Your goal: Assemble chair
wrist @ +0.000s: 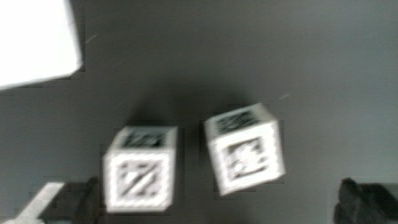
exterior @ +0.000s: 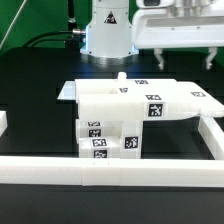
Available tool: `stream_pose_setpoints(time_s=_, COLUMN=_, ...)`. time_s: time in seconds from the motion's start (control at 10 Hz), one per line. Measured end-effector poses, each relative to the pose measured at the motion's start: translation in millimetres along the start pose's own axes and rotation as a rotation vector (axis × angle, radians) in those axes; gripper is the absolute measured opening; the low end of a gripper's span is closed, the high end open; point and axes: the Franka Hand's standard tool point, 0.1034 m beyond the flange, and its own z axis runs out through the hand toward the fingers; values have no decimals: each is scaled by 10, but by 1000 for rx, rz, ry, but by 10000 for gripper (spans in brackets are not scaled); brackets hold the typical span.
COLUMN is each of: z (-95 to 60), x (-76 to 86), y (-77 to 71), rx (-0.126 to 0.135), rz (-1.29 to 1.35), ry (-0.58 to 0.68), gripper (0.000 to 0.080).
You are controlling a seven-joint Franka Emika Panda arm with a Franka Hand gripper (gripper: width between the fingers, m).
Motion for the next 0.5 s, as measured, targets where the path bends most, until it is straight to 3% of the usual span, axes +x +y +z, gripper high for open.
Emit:
stream_pose_setpoints(time_s=0.1, z=106, x=-7, y=-122, rx=-3, rz=11, ry=7, gripper=649)
stream_pose_setpoints(time_s=0.2, z=173, x=35, y=-105, rx=-11, rz=3, ry=4, gripper=649)
stream_pose_setpoints(time_s=0.5, z=183, x=52, y=-88, rx=-13, rz=-31, ry=4, gripper=649)
